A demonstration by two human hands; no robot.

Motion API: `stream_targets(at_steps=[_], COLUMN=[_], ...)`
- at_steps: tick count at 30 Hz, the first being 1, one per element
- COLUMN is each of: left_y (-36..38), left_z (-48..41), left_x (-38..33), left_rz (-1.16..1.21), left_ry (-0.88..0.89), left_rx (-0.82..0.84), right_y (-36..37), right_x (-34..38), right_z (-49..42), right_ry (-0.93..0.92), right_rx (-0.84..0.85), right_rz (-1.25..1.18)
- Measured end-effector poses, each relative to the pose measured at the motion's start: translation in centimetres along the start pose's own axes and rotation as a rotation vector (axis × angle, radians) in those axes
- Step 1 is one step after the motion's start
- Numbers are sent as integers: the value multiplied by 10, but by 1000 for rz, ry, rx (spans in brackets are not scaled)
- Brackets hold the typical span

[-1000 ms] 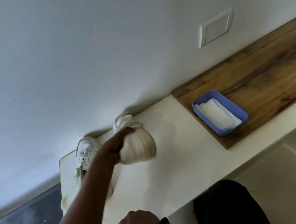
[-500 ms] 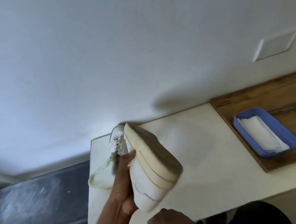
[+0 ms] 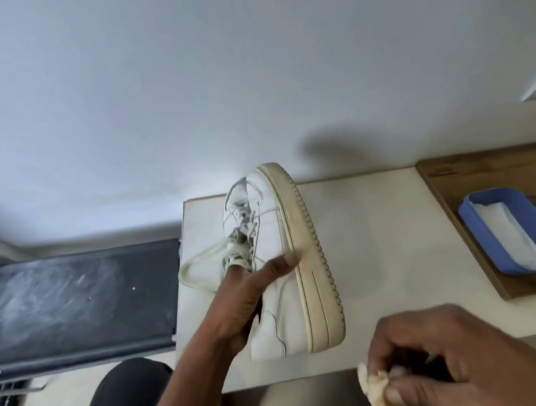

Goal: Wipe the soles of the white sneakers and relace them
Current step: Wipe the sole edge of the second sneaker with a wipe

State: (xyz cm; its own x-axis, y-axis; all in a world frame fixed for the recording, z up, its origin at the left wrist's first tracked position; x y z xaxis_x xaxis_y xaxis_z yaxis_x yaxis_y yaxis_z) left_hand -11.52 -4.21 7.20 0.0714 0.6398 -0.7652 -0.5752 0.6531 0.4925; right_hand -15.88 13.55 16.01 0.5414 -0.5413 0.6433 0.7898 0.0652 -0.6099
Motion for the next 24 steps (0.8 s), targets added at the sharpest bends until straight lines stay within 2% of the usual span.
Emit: stream_targets(at_steps=[3, 6, 8, 14, 18, 24], left_y=[-6, -16, -22, -24, -17, -13], left_z=[-6, -14, -17, -19, -18, -14], left_x=[5, 4, 4, 7, 8, 7], left_rz=[104, 178, 217, 268, 280, 304], left_ry=[-46, -68, -83, -98, -79, -116], left_rx=[-27, -75, -97, -104, -100, -146], right_y=[-20, -33, -34, -26, -13, -8], right_x=[17, 18, 17, 30, 30, 34], right_z=[6, 13, 14, -5, -18, -10], right_ry=[-68, -135, -164, -218, -164, -181], right_rx=[-342, -775, -949, -1053, -1090, -1125], right_rz=[-57, -80, -16, 145, 321, 326])
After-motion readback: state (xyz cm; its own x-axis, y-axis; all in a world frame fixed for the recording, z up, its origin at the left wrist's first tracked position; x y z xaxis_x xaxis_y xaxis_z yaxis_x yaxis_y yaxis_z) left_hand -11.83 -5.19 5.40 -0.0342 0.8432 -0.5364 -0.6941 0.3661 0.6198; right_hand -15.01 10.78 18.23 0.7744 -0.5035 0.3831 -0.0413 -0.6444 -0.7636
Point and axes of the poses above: each hand's wrist, its own z-axis away from the middle knuckle, its own y-axis out of the palm, x = y × z, the point moved 10 cm from there along -z, towards the middle knuckle, and after that the axes turned 12 degrees about z, right-handed, at the moved point
